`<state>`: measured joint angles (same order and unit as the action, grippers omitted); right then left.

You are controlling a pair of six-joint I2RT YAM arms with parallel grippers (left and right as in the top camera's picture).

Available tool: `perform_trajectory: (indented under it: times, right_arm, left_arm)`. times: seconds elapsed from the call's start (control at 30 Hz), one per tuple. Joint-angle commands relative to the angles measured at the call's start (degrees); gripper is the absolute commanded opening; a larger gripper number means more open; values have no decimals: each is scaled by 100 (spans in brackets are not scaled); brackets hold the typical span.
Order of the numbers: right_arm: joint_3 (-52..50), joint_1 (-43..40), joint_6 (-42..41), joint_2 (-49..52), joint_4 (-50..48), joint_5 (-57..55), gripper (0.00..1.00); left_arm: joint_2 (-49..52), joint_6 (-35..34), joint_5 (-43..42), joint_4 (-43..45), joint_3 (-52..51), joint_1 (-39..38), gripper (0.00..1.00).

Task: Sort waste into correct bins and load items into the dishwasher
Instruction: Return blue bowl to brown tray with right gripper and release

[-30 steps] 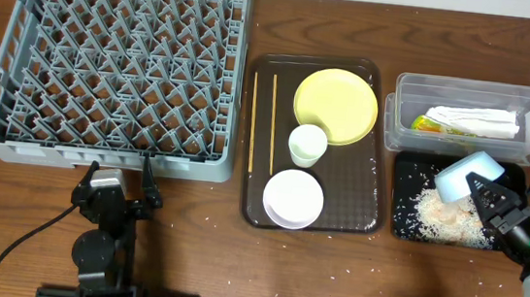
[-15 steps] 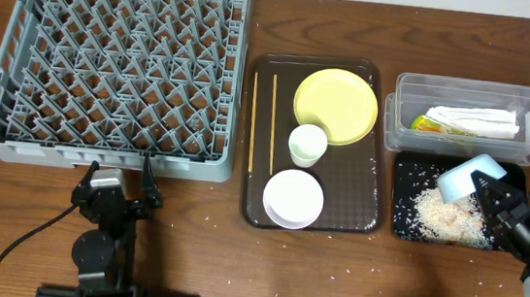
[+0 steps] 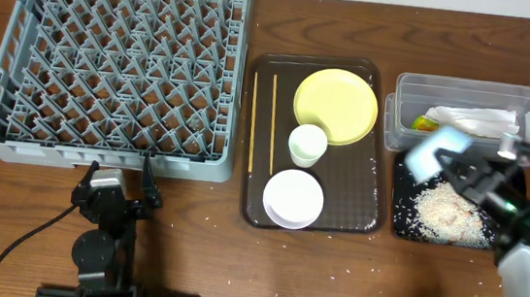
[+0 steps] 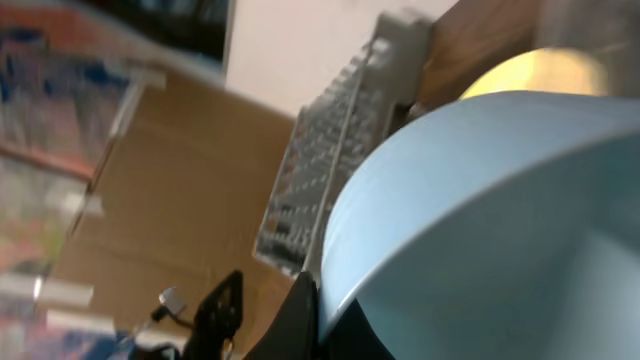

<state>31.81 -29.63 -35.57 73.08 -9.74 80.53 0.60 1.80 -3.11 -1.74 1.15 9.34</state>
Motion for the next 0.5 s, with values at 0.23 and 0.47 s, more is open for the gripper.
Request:
perform_trajectory:
  times: [0.23, 0.47]
  right_arm:
    - [212, 2756, -372, -59, -264, -1447, 1]
    - [1222, 3609, 1202, -59, 2074, -2771, 2]
  left_arm:
    - [-33, 76, -15, -208, -92, 35, 88]
    - [-33, 76, -15, -205, -92, 35, 88]
